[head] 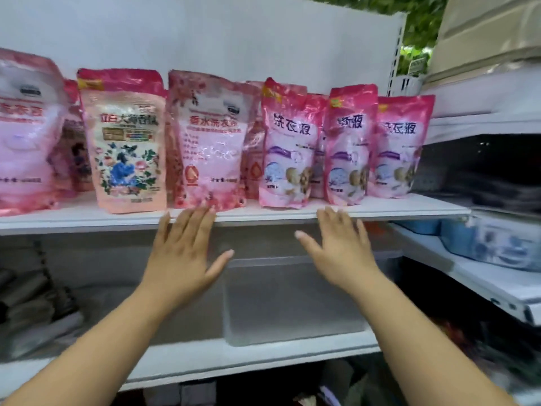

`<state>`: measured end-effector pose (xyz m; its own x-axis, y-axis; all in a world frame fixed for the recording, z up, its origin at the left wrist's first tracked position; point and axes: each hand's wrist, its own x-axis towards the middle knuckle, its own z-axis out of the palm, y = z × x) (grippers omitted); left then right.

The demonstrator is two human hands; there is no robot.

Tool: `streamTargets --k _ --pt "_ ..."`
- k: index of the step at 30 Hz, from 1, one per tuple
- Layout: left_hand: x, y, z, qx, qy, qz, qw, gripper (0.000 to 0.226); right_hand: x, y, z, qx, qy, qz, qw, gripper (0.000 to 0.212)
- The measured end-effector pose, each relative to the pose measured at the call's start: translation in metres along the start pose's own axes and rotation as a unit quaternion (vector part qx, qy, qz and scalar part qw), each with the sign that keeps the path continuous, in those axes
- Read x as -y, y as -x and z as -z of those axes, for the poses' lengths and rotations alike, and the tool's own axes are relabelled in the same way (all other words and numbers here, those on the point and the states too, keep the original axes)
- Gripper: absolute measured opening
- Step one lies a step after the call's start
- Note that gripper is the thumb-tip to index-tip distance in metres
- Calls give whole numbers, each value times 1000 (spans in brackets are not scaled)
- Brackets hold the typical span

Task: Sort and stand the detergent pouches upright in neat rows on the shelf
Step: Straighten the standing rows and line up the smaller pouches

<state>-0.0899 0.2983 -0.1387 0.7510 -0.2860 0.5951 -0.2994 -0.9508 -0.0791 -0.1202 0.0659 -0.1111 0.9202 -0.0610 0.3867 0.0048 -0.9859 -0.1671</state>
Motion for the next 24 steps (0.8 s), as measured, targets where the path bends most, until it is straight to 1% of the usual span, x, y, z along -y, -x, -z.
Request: streamTargets --k 3,4,5,7,8,10,12,13,16,17,18,20,22,24 --pt "-4 0 10 35 0 14 999 88 -11 -5 -1 9 6 53 999 75" --pt "-9 1 13 25 12 26 999 93 -17 -8 3 13 -14 71 997 73" --pt "-18 0 15 -2 28 43 999 95 -24 -12 9 20 -50 90 994 70" --pt "-49 -8 20 -37 97 67 992 88 -41 -17 20 30 -174 119 977 56" --pt "-67 -14 24 -44 138 64 987 82 -49 -15 24 27 -244 110 963 47" --pt "-104 -38 29 -48 201 29 978 72 -67 -14 30 -17 -367 62 928 36" --pt "-139 -72 33 -59 253 14 965 62 -88 -20 34 -68 -420 30 904 32" --pt "-152 -88 34 -56 286 28 956 62 -97 -25 36 -75 -432 21 898 33" --pt "-181 -143 27 -25 392 128 911 71 -127 -53 51 -66 -433 3 899 39" --pt "-187 -157 24 -13 413 158 897 75 -135 -65 56 -54 -434 0 899 40" --pt "-190 -167 20 0 418 179 890 81 -140 -76 58 -39 -431 1 902 41" --pt "-197 -180 14 12 392 210 896 89 -146 -98 62 -9 -410 8 912 44" --pt "-197 -185 9 -8 359 229 905 82 -147 -115 61 24 -394 16 919 51" --pt "-190 -185 7 -39 376 241 894 70 -146 -126 59 60 -405 25 912 53"
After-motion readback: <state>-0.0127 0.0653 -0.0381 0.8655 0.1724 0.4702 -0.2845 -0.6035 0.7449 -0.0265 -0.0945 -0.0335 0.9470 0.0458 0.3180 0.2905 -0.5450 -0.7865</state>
